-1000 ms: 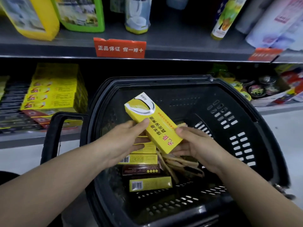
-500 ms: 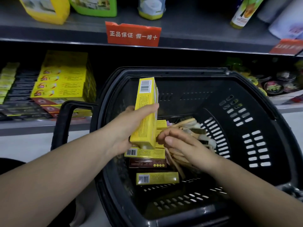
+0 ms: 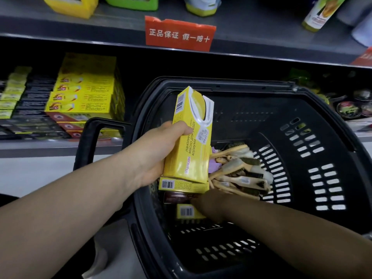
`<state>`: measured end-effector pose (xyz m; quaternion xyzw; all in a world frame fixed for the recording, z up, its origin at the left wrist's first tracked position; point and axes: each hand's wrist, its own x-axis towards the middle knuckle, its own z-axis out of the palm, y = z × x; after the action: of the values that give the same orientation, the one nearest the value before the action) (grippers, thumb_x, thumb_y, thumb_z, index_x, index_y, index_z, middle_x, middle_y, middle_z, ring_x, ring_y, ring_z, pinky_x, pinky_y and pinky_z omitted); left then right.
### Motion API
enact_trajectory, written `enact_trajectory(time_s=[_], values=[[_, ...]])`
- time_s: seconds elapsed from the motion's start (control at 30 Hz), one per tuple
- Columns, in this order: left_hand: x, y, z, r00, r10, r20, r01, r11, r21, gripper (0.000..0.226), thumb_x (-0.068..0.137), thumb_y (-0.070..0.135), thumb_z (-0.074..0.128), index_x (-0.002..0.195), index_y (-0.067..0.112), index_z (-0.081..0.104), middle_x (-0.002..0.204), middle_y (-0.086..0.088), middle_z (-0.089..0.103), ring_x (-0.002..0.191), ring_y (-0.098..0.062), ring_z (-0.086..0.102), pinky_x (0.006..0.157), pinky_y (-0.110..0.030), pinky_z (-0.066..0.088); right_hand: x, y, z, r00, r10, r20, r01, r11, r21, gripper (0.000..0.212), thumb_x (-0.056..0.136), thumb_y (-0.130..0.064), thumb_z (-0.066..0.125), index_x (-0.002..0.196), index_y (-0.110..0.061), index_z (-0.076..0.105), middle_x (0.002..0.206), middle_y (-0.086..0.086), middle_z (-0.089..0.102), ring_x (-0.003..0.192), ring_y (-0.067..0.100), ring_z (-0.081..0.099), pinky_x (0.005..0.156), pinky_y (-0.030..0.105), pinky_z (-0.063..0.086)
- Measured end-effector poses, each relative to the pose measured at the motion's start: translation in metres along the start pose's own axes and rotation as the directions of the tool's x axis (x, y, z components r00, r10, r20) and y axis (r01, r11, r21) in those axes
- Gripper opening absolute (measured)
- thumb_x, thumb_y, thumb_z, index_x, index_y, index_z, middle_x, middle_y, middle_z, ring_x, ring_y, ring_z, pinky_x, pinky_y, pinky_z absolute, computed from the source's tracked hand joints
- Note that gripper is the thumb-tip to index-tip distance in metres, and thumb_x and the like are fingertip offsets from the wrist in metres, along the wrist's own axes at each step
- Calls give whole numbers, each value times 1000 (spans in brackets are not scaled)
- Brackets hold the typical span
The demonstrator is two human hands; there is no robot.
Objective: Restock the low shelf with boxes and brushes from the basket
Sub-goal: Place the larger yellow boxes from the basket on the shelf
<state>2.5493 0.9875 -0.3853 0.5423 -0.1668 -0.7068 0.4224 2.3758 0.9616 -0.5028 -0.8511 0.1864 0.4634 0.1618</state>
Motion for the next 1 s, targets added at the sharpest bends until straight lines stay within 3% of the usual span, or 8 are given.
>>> enact_trajectory(time_s=[0.2,0.37,0.53,0.7,0.8,0.87,0.93,1.0], values=[[5,0,5,999,33,-29,-30,995,94,22,92,24,52,111,14,56,86,-7,74,66,-16,70,55,-28,58,-110,69,-34,898,273,-345,-26,816,578,41,76,-31,69,112,-33,51,70,-17,62,67,0,57,58,13,41],[8,-4,14,998,-24,-60,32,988,150,29,91,26,53,117,12,55,100,-13,71,84,-24,69,62,-31,57,-154,56,-23,325,386,-864,157,878,451,61,72,-6,75,122,-36,56,104,-29,60,94,-15,56,82,4,42],[8,-6,19,991,-124,47,117,984,138,41,86,52,53,100,18,70,91,-4,75,75,-20,72,54,-27,57,-125,29,-17,36,55,-998,99,993,58,56,75,2,73,121,-26,56,125,0,50,115,21,47,102,24,36],[6,-12,13,984,-101,147,73,979,189,57,59,50,72,109,23,68,99,-3,74,88,-20,72,62,-29,58,-113,18,-15,90,128,-988,242,959,147,61,80,12,63,127,-25,51,130,3,38,116,24,52,98,36,47],[4,-12,15,991,-82,106,66,987,143,61,52,49,75,107,21,68,95,-4,75,82,-21,72,58,-29,57,-116,13,-23,101,288,-952,352,885,305,57,83,13,52,125,-25,55,136,1,39,124,5,43,101,22,43],[6,-12,16,999,-25,22,21,990,137,77,44,51,76,113,21,63,95,-3,75,82,-21,72,59,-30,56,-119,4,-29,212,580,-787,620,542,567,48,90,2,44,124,-29,56,138,0,44,124,-1,45,96,17,45],[7,-12,16,999,34,-41,-29,991,129,86,36,52,78,114,22,58,93,-2,75,79,-20,73,57,-31,56,-120,-1,-33,463,659,-593,729,98,678,36,91,-26,46,126,-31,52,129,-5,57,115,7,57,94,29,51],[6,-12,17,996,67,-60,-59,989,137,90,29,54,80,110,24,54,90,-2,75,76,-19,73,56,-31,56,-121,-9,-37,564,530,-633,740,16,673,37,89,-34,51,125,-35,51,120,-9,64,108,10,63,87,29,53]])
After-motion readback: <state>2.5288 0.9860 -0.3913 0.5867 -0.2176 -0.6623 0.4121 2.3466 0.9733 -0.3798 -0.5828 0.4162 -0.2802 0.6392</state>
